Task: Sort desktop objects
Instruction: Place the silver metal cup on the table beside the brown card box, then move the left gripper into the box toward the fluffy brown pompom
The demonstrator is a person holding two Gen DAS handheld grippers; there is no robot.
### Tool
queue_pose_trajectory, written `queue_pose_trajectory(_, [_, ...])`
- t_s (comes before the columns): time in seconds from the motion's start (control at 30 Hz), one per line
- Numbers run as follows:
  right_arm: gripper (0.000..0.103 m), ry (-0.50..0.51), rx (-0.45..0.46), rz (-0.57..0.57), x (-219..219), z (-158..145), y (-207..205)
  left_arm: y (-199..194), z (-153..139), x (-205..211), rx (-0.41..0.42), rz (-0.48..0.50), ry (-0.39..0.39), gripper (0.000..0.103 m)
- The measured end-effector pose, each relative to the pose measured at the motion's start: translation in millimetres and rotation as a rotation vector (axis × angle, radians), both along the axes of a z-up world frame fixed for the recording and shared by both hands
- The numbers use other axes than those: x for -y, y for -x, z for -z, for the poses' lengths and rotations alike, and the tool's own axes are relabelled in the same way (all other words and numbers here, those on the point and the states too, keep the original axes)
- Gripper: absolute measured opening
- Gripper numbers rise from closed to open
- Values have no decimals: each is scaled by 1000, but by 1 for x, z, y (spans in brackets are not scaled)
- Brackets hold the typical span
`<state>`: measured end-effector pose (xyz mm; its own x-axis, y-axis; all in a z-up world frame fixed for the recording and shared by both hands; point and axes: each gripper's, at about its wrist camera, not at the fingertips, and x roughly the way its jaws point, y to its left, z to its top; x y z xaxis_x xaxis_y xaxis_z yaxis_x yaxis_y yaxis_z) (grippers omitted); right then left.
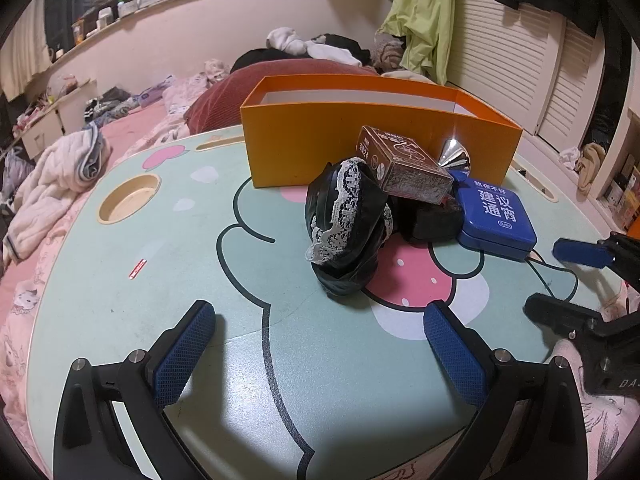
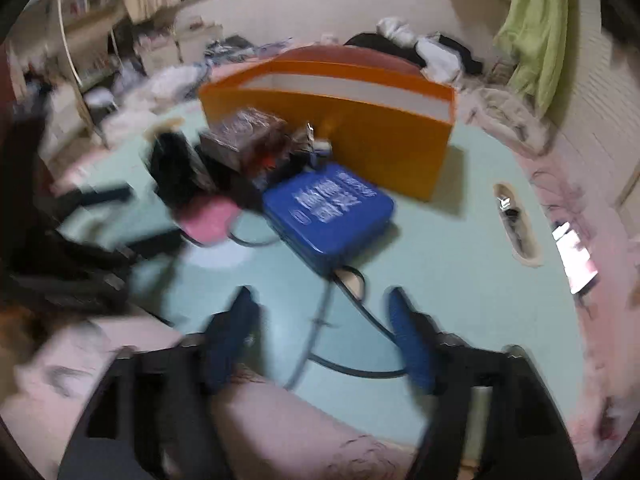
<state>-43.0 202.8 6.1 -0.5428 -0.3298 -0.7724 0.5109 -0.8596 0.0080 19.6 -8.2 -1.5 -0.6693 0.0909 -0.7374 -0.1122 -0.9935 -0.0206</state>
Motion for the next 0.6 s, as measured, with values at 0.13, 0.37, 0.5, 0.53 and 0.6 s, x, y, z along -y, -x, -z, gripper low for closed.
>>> queue_pose_trajectory(0.13, [84,2,7,14,1,5,10,-1,-2,0,0,0,-1,103])
queue_pose_trajectory(0.37, [85,10,5,11,-1,7,12,23,-51,18,-33,12,-279,90])
queue_pose_trajectory(0.5, [85,11,3,11,-3,6,9,78,-102,13,-45,46,-209,61])
queue_pose_trajectory(0.53, [85,10,3,11,-2,6,8,97,-105,12,9,52,-200,51])
queue_pose_trajectory(0.6, [85,10,2,11,-2,6,8,138,-99,10,169,79,-219,32])
